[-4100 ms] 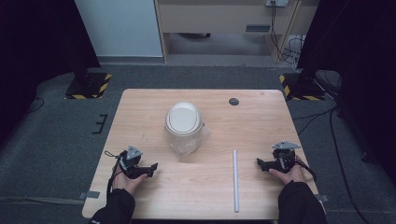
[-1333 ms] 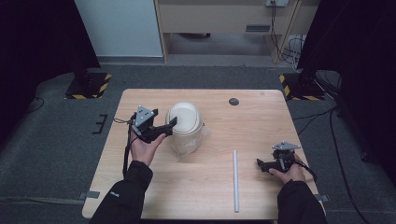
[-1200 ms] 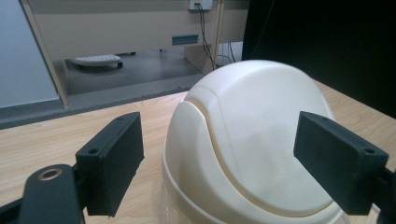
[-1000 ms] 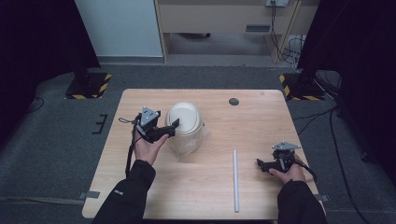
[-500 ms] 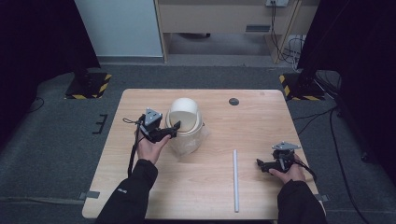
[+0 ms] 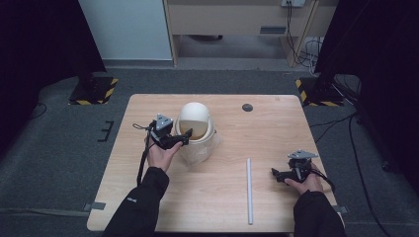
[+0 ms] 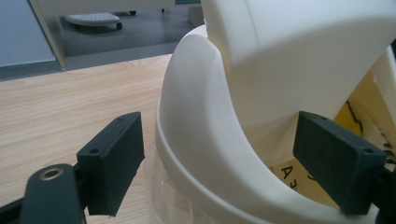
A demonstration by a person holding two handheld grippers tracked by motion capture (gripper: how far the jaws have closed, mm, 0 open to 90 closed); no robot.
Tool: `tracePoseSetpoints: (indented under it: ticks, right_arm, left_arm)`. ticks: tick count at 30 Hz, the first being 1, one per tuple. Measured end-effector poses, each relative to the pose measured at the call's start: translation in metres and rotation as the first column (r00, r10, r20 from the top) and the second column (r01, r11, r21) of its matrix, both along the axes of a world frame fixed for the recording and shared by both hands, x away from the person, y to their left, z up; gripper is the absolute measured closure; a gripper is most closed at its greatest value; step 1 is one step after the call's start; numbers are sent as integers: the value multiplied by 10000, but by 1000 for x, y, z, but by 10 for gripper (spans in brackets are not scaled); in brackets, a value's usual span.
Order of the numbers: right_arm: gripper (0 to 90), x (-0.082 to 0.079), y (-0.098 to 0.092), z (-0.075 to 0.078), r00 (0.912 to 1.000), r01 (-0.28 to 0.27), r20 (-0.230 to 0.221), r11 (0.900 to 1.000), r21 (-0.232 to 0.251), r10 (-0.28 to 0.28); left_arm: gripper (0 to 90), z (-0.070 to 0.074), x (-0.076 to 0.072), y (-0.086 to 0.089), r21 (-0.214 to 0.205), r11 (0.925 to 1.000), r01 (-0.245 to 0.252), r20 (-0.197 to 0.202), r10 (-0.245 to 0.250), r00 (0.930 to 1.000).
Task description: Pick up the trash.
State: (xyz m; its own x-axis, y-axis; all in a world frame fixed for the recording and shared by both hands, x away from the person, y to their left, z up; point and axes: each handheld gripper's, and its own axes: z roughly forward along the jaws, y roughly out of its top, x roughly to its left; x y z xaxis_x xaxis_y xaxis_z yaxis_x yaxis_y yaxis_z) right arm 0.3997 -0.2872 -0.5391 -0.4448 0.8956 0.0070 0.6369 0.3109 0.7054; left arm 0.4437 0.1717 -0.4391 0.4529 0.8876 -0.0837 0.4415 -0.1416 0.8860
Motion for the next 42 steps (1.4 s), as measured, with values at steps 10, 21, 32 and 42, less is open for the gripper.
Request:
tracePoseSetpoints:
  ticks: [10, 21, 32, 42]
  right_arm:
    - [8, -1, 1, 0, 10000, -73, 1, 10000, 7, 73]
    - [70, -3, 2, 2, 9998, 188, -35, 9998, 21, -188]
    - [191, -9, 10, 17, 9997, -250, -35, 9997, 46, 250]
    - [219, -14, 21, 30, 9990, -450, 24, 9984, 339, 450]
  left_arm:
    - [169, 4, -2, 1, -102, 9999, -5, 112, 6, 9999]
    - [169, 21, -31, 25, -262, 9996, 119, 745, -100, 9972]
    - [165, 15, -73, 52, 4, 9990, 442, 767, -441, 9961]
    - [161, -17, -109, 65, 91, 9973, 723, -4, -723, 9974]
